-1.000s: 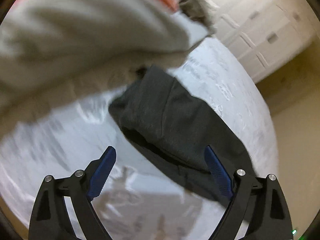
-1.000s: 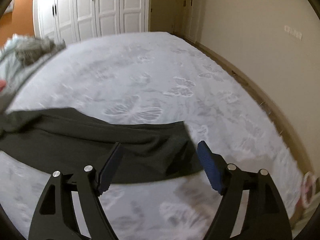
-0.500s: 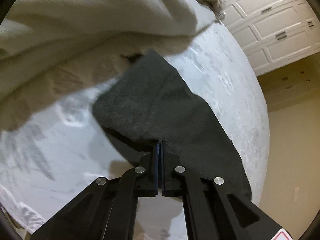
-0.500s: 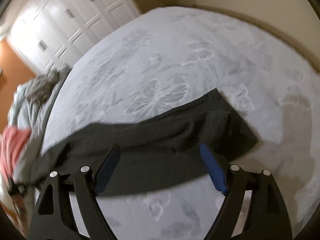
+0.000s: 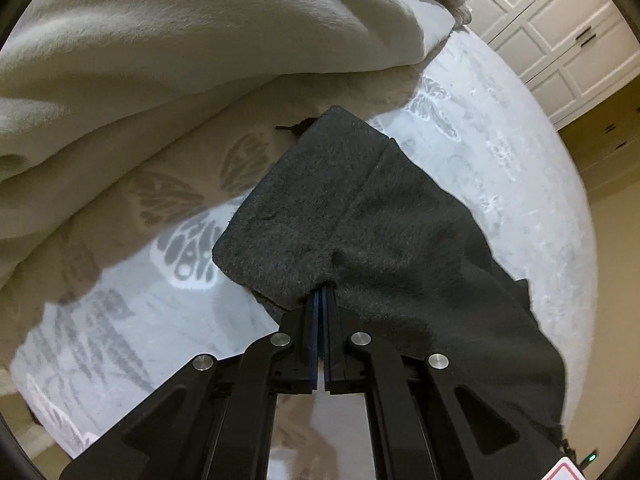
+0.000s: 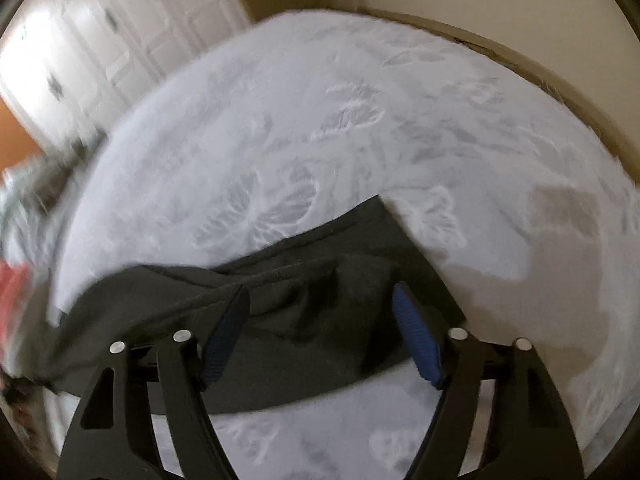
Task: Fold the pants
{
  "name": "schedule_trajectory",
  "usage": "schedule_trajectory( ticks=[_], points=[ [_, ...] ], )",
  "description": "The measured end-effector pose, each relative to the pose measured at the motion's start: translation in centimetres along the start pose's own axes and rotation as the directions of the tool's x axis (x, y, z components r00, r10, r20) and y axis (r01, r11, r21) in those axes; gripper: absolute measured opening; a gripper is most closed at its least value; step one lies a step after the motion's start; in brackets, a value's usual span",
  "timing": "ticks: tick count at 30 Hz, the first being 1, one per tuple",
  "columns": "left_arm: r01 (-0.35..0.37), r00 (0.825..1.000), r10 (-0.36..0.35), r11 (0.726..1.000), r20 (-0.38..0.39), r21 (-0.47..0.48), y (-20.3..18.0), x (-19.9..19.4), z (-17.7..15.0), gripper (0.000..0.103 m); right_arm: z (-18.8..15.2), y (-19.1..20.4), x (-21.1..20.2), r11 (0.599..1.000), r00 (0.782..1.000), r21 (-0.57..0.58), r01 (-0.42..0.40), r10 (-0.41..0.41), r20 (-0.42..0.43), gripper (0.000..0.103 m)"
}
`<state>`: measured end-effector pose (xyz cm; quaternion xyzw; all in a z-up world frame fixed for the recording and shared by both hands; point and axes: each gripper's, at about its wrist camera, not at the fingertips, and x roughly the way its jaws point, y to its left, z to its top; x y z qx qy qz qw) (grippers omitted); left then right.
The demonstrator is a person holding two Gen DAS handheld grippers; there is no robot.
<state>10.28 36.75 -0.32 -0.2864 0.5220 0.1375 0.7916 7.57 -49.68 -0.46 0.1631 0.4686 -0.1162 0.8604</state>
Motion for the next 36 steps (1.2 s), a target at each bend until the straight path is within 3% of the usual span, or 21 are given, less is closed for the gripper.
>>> schedule_trajectory(
  ticks=[1,3,4,6,7,8,9,11,12,14,16,17,18,20,23,26,28,30,31,33,36],
  points=[
    [-0.012,1.000,0.012,1.000,0.002,0.008,-0.1,-0.1,-0.1,0.000,0.7,0.8,-0.6,0.999,1.000,-0.050,0.018,-0.017,0.025,0.001],
    [-0.016,1.000,0.016,1.000,0.002,0.008,0.0,-0.2,-0.1,0.001,1.8,1.4,-5.2,0.994,0.979,-0.110,0.021,0.002,0.206,0.001],
    [-0.016,1.000,0.016,1.000,0.002,0.009,0.0,-0.3,-0.1,0.001,2.0,1.4,-8.7,0.987,0.951,-0.156,0.023,0.027,0.309,0.000],
    [-0.035,0.999,0.035,0.999,-0.002,0.033,-0.2,-0.1,-0.5,0.001,0.8,1.1,-10.9,0.968,0.922,-0.244,0.060,0.040,0.386,0.002],
    [-0.045,0.999,0.045,0.998,0.000,0.048,-0.4,0.0,-0.7,0.001,-0.6,0.3,-10.0,0.951,0.925,-0.283,0.127,-0.011,0.379,0.003],
    [-0.063,0.998,0.063,0.995,0.001,0.071,-0.8,0.3,-1.2,0.001,-1.5,-0.5,-8.2,0.938,0.943,-0.300,0.174,-0.070,0.326,0.013],
    [-0.064,0.998,0.064,0.995,-0.001,0.082,-0.9,0.6,-1.5,0.001,-3.4,-2.2,-4.8,0.913,0.957,-0.322,0.251,-0.184,0.225,0.019],
    [-0.072,0.997,0.073,0.993,-0.010,0.096,-1.3,0.8,-2.2,0.001,-5.8,-4.5,-2.3,0.884,0.939,-0.319,0.342,-0.307,0.157,0.019],
    [-0.075,0.997,0.076,0.992,-0.010,0.105,-1.5,0.7,-2.6,0.002,-6.7,-5.5,-2.5,0.896,0.939,-0.285,0.340,-0.309,0.147,0.019],
    [-0.088,0.996,0.087,0.989,0.018,0.122,-2.3,-1.0,-4.1,0.002,-7.6,-6.6,-4.9,0.957,0.966,-0.179,0.227,-0.199,0.164,0.024],
    [-0.095,0.993,0.082,0.981,0.084,0.168,-3.8,-3.2,-5.9,0.008,-7.2,-5.9,-6.9,0.983,0.976,-0.122,0.135,-0.111,0.190,0.046],
    [-0.103,0.988,0.073,0.969,0.138,0.224,-5.5,-5.0,-7.6,0.019,-6.7,-5.2,-7.2,0.989,0.978,-0.113,0.099,-0.076,0.193,0.064],
    [-0.114,0.982,0.068,0.956,0.175,0.269,-7.0,-6.0,-9.0,0.034,-6.0,-4.4,-7.3,0.992,0.981,-0.111,0.066,-0.044,0.189,0.070],
    [-0.132,0.969,0.039,0.918,0.245,0.374,-10.6,-7.8,-12.3,0.044,-4.6,-2.9,-6.6,0.994,0.987,-0.104,0.026,-0.009,0.162,0.070],
    [-0.193,0.950,0.013,0.812,0.313,0.551,-17.0,-8.4,-17.5,0.058,-3.0,-3.1,-4.8,1.000,0.993,-0.012,-0.001,0.003,0.114,0.070],
    [-0.261,0.934,0.024,0.728,0.357,0.634,-21.3,-7.1,-21.2,0.058,-2.7,-3.8,-3.2,0.996,0.999,0.088,0.019,-0.022,0.041,0.070],
    [-0.260,0.937,0.020,0.704,0.348,0.661,-22.8,-6.1,-22.6,0.058,-2.6,-3.7,-2.3,0.995,0.999,0.090,0.039,-0.042,0.031,0.067],
    [-0.257,0.940,0.018,0.692,0.339,0.674,-23.7,-4.9,-23.6,0.058,-2.6,-3.3,-1.9,0.997,0.999,0.072,0.042,-0.044,0.022,0.043],
    [-0.251,0.942,0.016,0.696,0.335,0.672,-24.0,-4.5,-23.9,0.058,-2.5,-2.9,-1.7,0.997,0.998,0.057,0.060,-0.061,0.012,0.038],
    [-0.227,0.947,-0.001,0.704,0.321,0.672,-24.4,-3.6,-24.4,0.058,-2.5,-2.4,-1.5,0.997,0.998,0.040,0.059,-0.060,0.005,0.015],
    [-0.209,0.950,-0.016,0.711,0.313,0.671,-24.0,-2.9,-24.4,0.058,-2.4,-1.8,-2.3,0.998,0.997,0.022,0.062,-0.063,0.037,0.007]
  ],
)
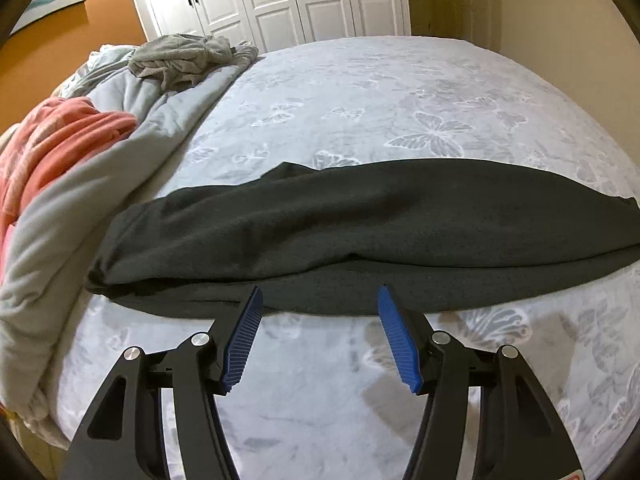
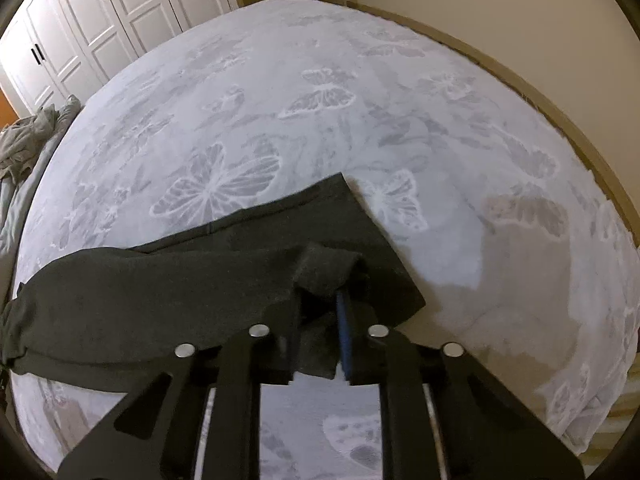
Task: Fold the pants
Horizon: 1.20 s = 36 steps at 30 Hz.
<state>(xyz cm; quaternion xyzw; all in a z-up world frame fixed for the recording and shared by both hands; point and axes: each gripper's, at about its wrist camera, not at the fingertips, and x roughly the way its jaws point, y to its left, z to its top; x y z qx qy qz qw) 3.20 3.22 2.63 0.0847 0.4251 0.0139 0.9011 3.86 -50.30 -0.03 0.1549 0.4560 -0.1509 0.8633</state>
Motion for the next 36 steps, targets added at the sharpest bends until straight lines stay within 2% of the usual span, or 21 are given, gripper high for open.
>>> schedule_trajectory(
  ticks=[3,4,6,7,8,9,10,11,12,13,14,15,17,19,23,25,28,32,33,34,36],
  points=[
    [0.007,1.000,-0.007,1.000,0.001,-0.015,0.0,0.7,-0.3,0.058,0.9,1.0,-2.6,0.999,0.995,-0.039,-0.013,0.017,0.096,0.006],
    [0.007,1.000,-0.007,1.000,0.000,-0.018,0.0,0.9,-0.4,0.058,1.4,1.6,-4.8,0.997,0.982,-0.065,-0.049,0.059,0.178,0.006],
    [0.000,1.000,0.000,1.000,0.002,-0.011,-0.2,1.1,-0.5,0.058,1.8,2.7,-9.3,0.985,0.931,-0.138,-0.102,0.143,0.335,0.006],
    [0.001,1.000,-0.001,1.000,0.003,-0.007,-0.4,1.3,-0.6,0.058,1.6,3.2,-11.3,0.980,0.902,-0.181,-0.086,0.154,0.404,0.006],
    [0.007,1.000,-0.007,1.000,0.002,-0.003,-0.5,1.4,-0.7,0.058,1.1,3.3,-11.9,0.976,0.887,-0.214,-0.046,0.139,0.440,0.006],
    [0.014,1.000,-0.014,1.000,0.001,0.000,-0.6,1.6,-0.9,0.058,0.6,3.2,-11.2,0.972,0.891,-0.236,0.016,0.093,0.445,0.007],
    [0.017,1.000,-0.017,1.000,0.001,0.000,-0.7,1.7,-1.1,0.058,0.2,2.3,-7.8,0.964,0.936,-0.252,0.085,0.009,0.352,0.008],
    [0.023,1.000,-0.023,1.000,0.002,0.003,-0.8,1.9,-1.3,0.058,-0.3,1.1,-4.6,0.964,0.970,-0.247,0.100,-0.039,0.238,0.012],
    [0.034,0.999,-0.034,0.999,0.002,0.003,-0.8,2.0,-1.5,0.058,-0.9,-0.4,-1.5,0.968,0.989,-0.229,0.103,-0.076,0.123,0.017],
    [0.049,0.999,-0.049,0.999,0.001,-0.002,-0.7,2.1,-1.6,0.058,-2.2,-2.3,1.4,0.971,0.991,-0.199,0.132,-0.132,0.013,0.019],
    [0.063,0.998,-0.063,0.998,0.000,-0.005,-0.6,2.2,-1.7,0.058,-2.8,-2.8,1.5,0.973,0.990,-0.185,0.141,-0.139,0.027,0.025],
    [0.098,0.995,-0.098,0.995,0.002,-0.013,-0.4,2.3,-1.9,0.058,-3.3,-3.3,0.6,0.977,0.989,-0.160,0.142,-0.131,0.073,0.042],
    [0.149,0.989,-0.149,0.988,0.011,-0.030,0.1,2.4,-2.2,0.061,-3.7,-4.1,-1.5,0.988,0.985,-0.095,0.123,-0.110,0.131,0.062],
    [0.171,0.985,-0.171,0.984,0.016,-0.042,0.4,2.7,-2.4,0.063,-3.7,-4.6,-2.9,0.993,0.985,-0.081,0.081,-0.067,0.157,0.061],
    [0.188,0.982,-0.188,0.982,0.005,-0.033,0.2,3.5,-3.1,0.063,-1.4,-4.6,-1.6,0.992,0.990,-0.094,0.087,-0.075,0.122,0.062],
    [0.195,0.981,-0.195,0.980,-0.004,-0.038,0.0,3.8,-3.4,0.065,-0.2,-4.7,0.4,0.995,0.996,-0.074,0.071,-0.066,0.065,0.073],
    [0.240,0.970,-0.243,0.967,-0.022,-0.088,0.3,4.3,-3.6,0.065,-0.6,-5.0,3.1,0.997,0.998,-0.028,0.071,-0.070,0.004,0.075],
    [0.299,0.953,-0.301,0.920,0.033,-0.253,5.4,3.5,-2.9,0.068,-1.7,-4.9,2.5,0.999,0.998,0.027,-0.037,0.036,0.048,0.078],
    [0.317,0.947,-0.316,0.898,0.053,-0.306,7.2,3.4,-2.8,0.071,-1.9,-4.7,2.4,0.997,0.996,0.033,-0.076,0.075,0.047,0.078],
    [0.327,0.943,-0.323,0.856,0.080,-0.401,10.6,3.4,-2.8,0.076,-2.1,-4.5,2.3,0.994,0.994,0.037,-0.102,0.100,0.040,0.078],
    [0.299,0.951,-0.293,0.805,0.095,-0.512,14.8,3.9,-3.0,0.078,-2.1,-4.0,2.7,0.992,0.993,0.047,-0.118,0.117,0.034,0.078]
  ],
)
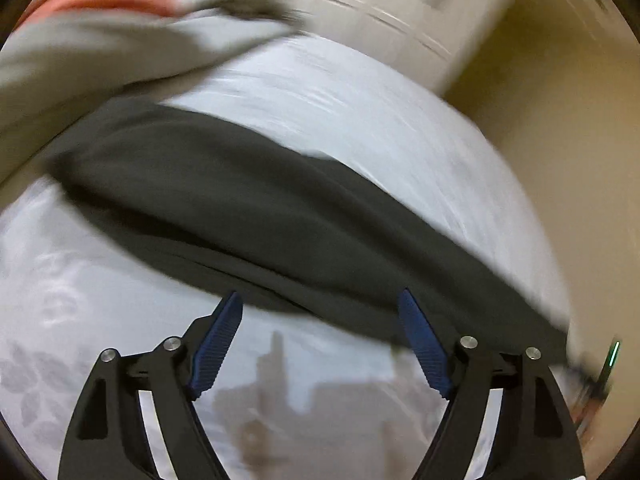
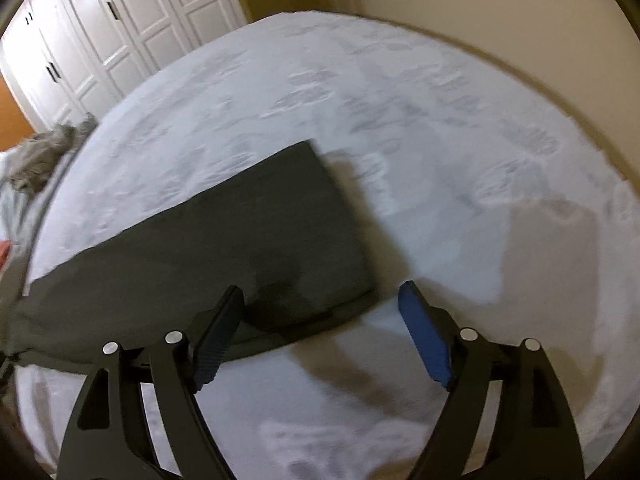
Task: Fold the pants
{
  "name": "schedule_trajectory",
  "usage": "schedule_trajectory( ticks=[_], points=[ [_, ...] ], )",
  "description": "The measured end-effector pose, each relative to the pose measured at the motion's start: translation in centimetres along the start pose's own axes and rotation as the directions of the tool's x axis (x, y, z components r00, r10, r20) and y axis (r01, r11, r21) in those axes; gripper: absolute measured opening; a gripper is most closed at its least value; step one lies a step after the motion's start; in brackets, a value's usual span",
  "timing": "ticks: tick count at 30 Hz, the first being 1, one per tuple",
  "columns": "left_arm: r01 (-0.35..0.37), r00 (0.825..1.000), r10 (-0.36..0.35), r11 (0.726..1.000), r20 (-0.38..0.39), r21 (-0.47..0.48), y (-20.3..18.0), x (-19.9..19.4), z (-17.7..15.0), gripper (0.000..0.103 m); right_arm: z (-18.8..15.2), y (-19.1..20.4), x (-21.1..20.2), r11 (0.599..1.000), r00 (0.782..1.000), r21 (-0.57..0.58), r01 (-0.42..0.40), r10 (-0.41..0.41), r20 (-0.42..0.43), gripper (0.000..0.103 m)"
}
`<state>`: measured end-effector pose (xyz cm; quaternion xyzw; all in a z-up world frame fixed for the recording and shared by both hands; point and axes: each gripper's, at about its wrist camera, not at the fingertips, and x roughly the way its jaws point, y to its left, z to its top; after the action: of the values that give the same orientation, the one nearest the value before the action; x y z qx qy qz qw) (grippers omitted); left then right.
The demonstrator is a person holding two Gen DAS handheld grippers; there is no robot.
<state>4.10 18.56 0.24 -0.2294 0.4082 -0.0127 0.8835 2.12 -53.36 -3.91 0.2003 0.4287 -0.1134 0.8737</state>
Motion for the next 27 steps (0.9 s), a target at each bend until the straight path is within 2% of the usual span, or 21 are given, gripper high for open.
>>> schedule_trajectory(
  ticks=[2,4,5,6,7,8,9,10,11,12,13,14,17,21,23,25,27],
  points=[
    [-0.109,0.994,0.112,0.988,0.019,-0.112,4.5,-0.4,2.5,0.078,0.2,0.5,0.2,1.000,1.000,0.009,-0.004,0.004,0.004,0.078],
    [-0.187,0.980,0.195,0.967,0.028,-0.175,7.8,-0.5,4.3,0.078,0.4,1.0,0.3,0.999,1.000,0.036,-0.020,0.019,0.013,0.075],
    [-0.214,0.973,0.227,0.953,0.035,-0.212,9.5,-0.4,5.3,0.078,0.5,1.2,0.4,0.999,1.000,0.041,-0.021,0.021,0.013,0.071],
    [-0.224,0.971,0.237,0.942,0.023,-0.252,11.0,0.1,6.2,0.078,0.4,1.4,0.4,0.999,1.000,0.041,-0.010,0.010,0.015,0.062],
    [-0.217,0.973,0.230,0.937,0.013,-0.274,11.8,0.6,6.7,0.078,0.4,1.7,0.6,0.999,1.000,0.036,0.008,-0.008,0.009,0.057],
    [-0.188,0.981,0.192,0.936,-0.016,-0.297,12.9,1.7,7.3,0.078,0.4,1.9,0.7,0.999,1.000,0.031,0.020,-0.021,0.008,0.052],
    [-0.155,0.988,0.146,0.935,-0.054,-0.319,13.6,3.0,7.6,0.078,0.5,2.0,0.7,0.999,1.000,0.031,0.029,-0.030,0.010,0.038],
    [-0.123,0.991,0.097,0.933,-0.094,-0.337,14.1,4.5,7.8,0.078,0.6,1.9,0.7,0.999,1.000,0.044,0.014,-0.015,0.006,0.029],
    [-0.125,0.990,0.090,0.925,-0.113,-0.357,14.6,5.8,7.8,0.076,0.7,1.6,0.7,0.998,1.000,0.064,-0.006,0.005,0.002,0.013],
    [-0.119,0.992,0.099,0.928,-0.076,-0.352,14.5,5.7,7.9,0.069,0.8,1.4,0.6,0.996,1.000,0.087,-0.024,0.024,0.000,0.012],
    [-0.118,0.993,0.101,0.938,-0.068,-0.327,14.0,5.7,8.3,0.051,1.0,1.6,0.1,0.995,1.000,0.094,-0.025,0.025,0.006,0.011],
    [-0.120,0.991,0.093,0.944,-0.100,-0.309,13.4,5.9,8.5,0.010,1.2,1.9,-0.3,0.996,1.000,0.087,-0.023,0.022,0.013,0.011],
    [-0.119,0.990,0.085,0.935,-0.115,-0.334,12.7,4.0,9.2,0.006,2.8,2.3,-3.2,0.994,0.997,0.083,-0.068,0.065,0.044,0.010],
    [-0.046,0.996,0.020,0.953,-0.089,-0.299,10.0,-2.1,10.0,0.006,4.7,1.9,-8.2,0.993,0.991,0.039,-0.113,0.110,0.075,0.010],
    [-0.022,0.996,-0.001,0.962,-0.087,-0.271,8.4,-5.1,9.7,0.006,4.7,1.3,-10.3,0.997,0.994,-0.010,-0.072,0.072,0.077,0.010],
    [-0.029,0.994,0.000,0.966,-0.110,-0.258,7.7,-6.7,8.6,0.006,4.1,-0.3,-10.9,0.999,0.997,-0.015,-0.044,0.045,0.066,0.010],
    [-0.030,0.989,-0.006,0.970,-0.150,-0.241,8.0,-6.3,7.4,0.006,3.3,-2.6,-10.0,1.000,0.999,0.008,-0.002,0.001,0.036,0.011]
  ],
)
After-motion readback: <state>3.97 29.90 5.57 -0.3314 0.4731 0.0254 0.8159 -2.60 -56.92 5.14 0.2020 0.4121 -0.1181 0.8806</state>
